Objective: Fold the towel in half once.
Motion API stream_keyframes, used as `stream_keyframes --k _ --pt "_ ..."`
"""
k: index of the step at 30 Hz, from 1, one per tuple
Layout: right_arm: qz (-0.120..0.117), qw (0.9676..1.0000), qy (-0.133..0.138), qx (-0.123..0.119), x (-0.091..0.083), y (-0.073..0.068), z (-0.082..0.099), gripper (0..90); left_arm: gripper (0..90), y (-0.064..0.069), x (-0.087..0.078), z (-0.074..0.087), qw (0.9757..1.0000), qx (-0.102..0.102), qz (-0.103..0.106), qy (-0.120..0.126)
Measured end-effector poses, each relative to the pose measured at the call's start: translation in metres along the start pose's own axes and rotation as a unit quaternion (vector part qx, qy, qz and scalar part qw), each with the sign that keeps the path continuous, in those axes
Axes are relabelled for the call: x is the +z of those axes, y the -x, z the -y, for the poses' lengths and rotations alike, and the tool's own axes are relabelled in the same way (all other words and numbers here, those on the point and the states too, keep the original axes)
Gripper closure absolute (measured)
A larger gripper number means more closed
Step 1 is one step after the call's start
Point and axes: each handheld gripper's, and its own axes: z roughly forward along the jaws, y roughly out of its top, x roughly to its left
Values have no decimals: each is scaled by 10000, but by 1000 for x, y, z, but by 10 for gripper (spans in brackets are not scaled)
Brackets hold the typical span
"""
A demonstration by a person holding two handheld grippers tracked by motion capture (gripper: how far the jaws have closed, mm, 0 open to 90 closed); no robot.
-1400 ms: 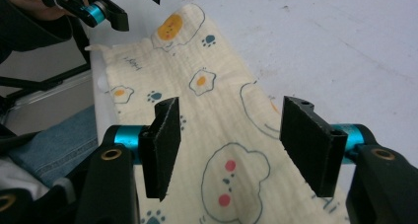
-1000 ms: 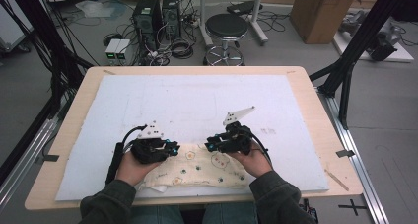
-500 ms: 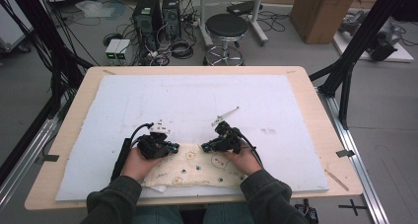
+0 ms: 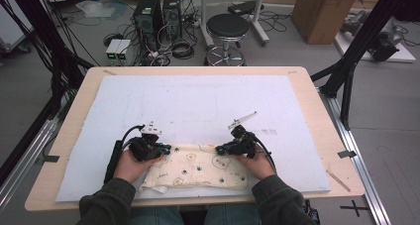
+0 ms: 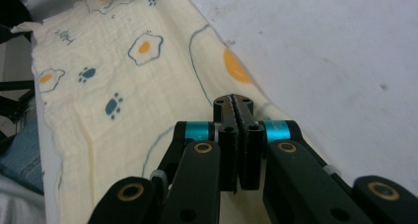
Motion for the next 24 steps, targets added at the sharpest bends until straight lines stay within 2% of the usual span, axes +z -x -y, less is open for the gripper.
stream_keyframes --k 3,4,9,13,19,20,22,24 --pt "13 10000 79 29 -9 5 9 893 891 -4 -4 8 9997 -169 72 153" --pt "30 9999 50 105 -13 6 11 892 891 -6 -6 10 9996 -212 57 167" --pt "143 9996 126 187 -27 12 23 890 891 -8 -11 15 9998 -153 -8 152" --pt "303 9992 142 234 -40 18 33 889 891 -10 -14 18 9996 -210 -15 186" --pt "353 9981 308 411 -52 24 45 888 880 -8 -16 19 9996 -179 -91 211" --pt "342 9981 312 415 -53 25 45 888 865 -7 -17 19 9996 -151 -84 227" --pt "403 9982 288 342 -53 21 43 880 853 -5 -20 18 9990 -126 -29 424" --pt "371 9983 391 215 -53 16 36 880 850 -3 -22 14 9984 -81 -20 555"
